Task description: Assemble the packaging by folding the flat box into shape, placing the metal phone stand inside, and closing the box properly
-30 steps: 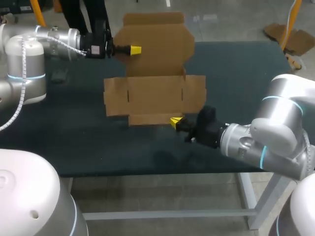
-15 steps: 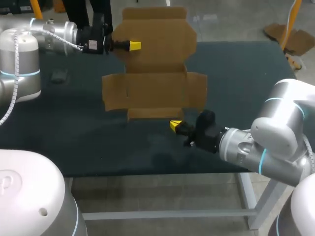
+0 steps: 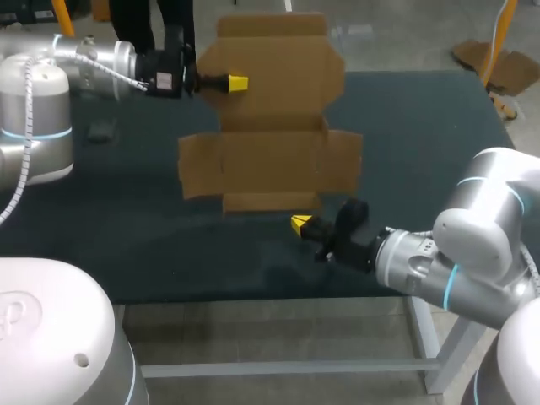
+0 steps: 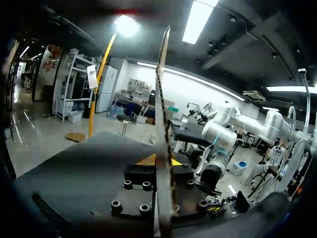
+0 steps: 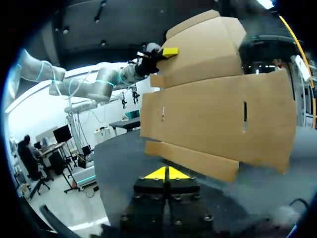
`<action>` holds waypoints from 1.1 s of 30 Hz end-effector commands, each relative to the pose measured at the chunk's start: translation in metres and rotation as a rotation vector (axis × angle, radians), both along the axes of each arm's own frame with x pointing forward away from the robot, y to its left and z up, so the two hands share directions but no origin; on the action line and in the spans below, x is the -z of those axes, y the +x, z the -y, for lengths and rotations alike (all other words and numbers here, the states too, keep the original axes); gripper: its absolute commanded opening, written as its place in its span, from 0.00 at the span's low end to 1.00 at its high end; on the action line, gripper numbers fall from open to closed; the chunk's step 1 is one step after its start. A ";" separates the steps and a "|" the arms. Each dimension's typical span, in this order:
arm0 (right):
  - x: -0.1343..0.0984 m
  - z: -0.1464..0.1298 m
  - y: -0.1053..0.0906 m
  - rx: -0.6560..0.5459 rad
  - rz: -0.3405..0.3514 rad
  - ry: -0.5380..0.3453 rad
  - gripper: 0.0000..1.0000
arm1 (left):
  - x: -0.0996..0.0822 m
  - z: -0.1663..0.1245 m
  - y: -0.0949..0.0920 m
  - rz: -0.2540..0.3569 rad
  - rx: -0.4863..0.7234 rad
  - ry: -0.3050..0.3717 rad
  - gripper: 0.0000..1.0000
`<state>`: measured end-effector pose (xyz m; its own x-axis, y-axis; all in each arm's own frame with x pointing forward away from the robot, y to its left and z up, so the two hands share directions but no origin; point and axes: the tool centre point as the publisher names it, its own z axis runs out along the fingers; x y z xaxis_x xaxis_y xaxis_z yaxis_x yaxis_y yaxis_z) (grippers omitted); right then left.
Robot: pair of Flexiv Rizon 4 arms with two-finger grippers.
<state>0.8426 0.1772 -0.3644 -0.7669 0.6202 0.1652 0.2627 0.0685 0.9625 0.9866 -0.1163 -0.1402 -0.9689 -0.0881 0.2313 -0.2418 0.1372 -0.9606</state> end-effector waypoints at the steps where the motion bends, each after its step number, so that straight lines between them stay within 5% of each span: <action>1: 0.004 -0.006 0.000 0.015 0.009 -0.003 0.00 | 0.006 0.000 0.005 -0.008 0.012 -0.011 0.00; 11: 0.015 -0.020 0.005 0.018 0.007 -0.015 0.00 | 0.024 -0.004 0.021 -0.040 0.015 -0.030 0.00; 33: 0.043 -0.045 0.042 0.107 0.027 -0.026 0.00 | 0.039 -0.011 0.034 0.016 0.015 -0.046 0.00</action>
<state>0.8816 0.2140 -0.4013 -0.7321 0.6665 0.1405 0.2495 0.0704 0.9658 1.0179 -0.1073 -0.1753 -0.9729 -0.0755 0.2186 -0.2256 0.1003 -0.9690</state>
